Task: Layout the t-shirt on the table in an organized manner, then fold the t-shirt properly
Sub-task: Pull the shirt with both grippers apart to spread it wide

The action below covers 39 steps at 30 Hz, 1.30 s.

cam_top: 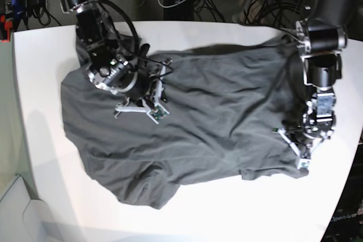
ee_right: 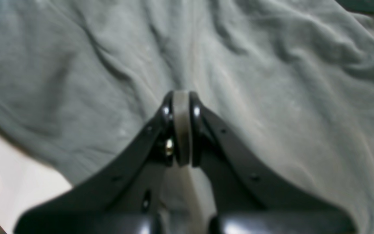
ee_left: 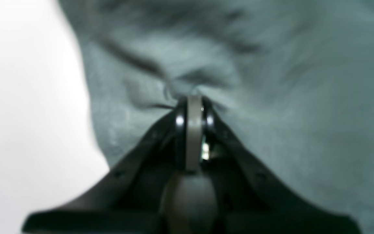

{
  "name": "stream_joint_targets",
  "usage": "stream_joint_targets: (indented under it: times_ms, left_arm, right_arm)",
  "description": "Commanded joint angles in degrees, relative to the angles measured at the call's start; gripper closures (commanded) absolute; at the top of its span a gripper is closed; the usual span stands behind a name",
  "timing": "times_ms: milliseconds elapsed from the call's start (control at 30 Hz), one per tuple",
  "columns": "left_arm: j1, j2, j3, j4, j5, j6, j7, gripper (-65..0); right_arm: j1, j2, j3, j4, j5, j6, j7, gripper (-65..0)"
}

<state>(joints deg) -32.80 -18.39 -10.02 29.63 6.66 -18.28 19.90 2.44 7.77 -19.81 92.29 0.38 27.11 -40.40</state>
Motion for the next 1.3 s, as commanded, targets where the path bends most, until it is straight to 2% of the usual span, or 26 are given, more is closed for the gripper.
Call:
stream_joint_targets:
  times_ms: [0,133,267,400,467,633,767,1000,1133,1267]
  left_arm:
    - [-1.5,-1.4,0.1,-2.0,1.6,0.7,0.7,-0.4]
    - [-5.4,-2.2,0.4,-7.6,1.6,0.7,-3.8,-0.4]
    - [-7.3,-1.6,0.3,-5.9,1.6,0.7,-3.3,-0.4]
    - [-9.8,0.0,0.3,-2.5,1.5,0.7,-1.1,-0.4]
    - [-11.3,0.3,0.2,-0.6,1.5,0.7,2.3,-0.4]
    - [-11.4,0.5,0.0,10.6,1.1,0.0,17.0,-0.4]
    - [-3.1,1.1,-0.1,24.7,1.0,0.0,28.2,-0.4]
    - [17.8,5.3,0.0,53.1,1.1,0.0,39.0,-0.4]
    - [27.0,6.1,0.0,61.8,1.1,0.0,42.4,-0.4]
    - [34.7,5.6,0.0,63.7,1.1,0.0,42.4,-0.4]
  right_arm:
    - [1.7,-0.1,0.3,0.9,0.5,-0.1,1.2,0.0]
    - [3.4,-0.2,2.6,-4.7,0.5,-0.1,1.2,0.0]
    - [4.3,-0.3,3.2,-10.3,0.5,-0.1,1.9,0.0]
    - [4.4,-0.3,3.2,-10.7,0.5,-0.1,2.7,0.0]
    - [4.6,-0.3,3.2,-10.8,0.5,-0.1,3.1,0.0]
    - [7.4,0.0,3.2,-15.2,0.5,-0.1,3.2,0.0]
    - [8.2,1.2,3.2,-15.7,0.5,-0.1,3.2,0.0]
    - [11.6,4.0,3.2,-15.8,0.5,-0.1,3.2,0.0]
    - [13.3,4.9,3.2,-15.6,0.5,-0.1,3.1,0.0]
    - [13.3,5.6,3.8,-11.6,0.7,-0.1,2.6,0.0]
